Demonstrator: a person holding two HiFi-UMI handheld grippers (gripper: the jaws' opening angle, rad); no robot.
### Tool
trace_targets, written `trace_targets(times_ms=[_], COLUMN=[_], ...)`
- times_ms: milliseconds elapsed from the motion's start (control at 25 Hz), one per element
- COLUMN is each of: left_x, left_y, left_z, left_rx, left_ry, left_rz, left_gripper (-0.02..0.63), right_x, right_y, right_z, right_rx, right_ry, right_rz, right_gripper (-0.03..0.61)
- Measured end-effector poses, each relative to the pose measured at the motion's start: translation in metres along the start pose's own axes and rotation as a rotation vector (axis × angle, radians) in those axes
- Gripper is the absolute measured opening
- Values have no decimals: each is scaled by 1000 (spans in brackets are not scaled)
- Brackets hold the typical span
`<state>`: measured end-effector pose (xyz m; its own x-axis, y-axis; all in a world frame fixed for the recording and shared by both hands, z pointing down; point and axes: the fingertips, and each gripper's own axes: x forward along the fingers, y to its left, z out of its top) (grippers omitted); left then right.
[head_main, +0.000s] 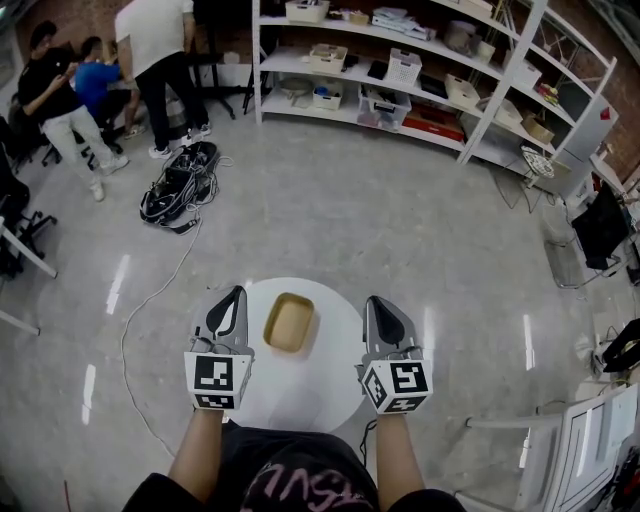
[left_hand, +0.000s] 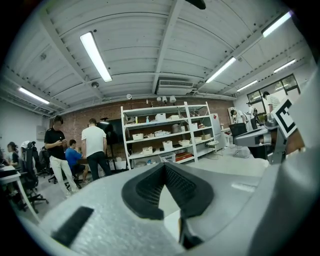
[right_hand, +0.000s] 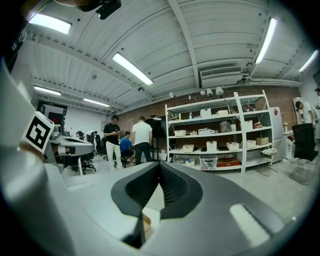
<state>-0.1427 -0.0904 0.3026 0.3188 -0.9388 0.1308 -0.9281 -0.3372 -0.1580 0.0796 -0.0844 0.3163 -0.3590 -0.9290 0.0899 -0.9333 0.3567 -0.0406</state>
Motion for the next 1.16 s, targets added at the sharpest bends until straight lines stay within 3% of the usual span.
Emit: trace_targets(times_ms=[1160], left_x=[5], left_y=[-8], left_z=[-8], left_rx=[10], left_ry=[23], left_rz=[-11], left_gripper=[-3], right_x=[0], right_y=[-9], right_z=[-7], right_rx=[8], right_ry=[13], right_rz=[-4], right_gripper=[8])
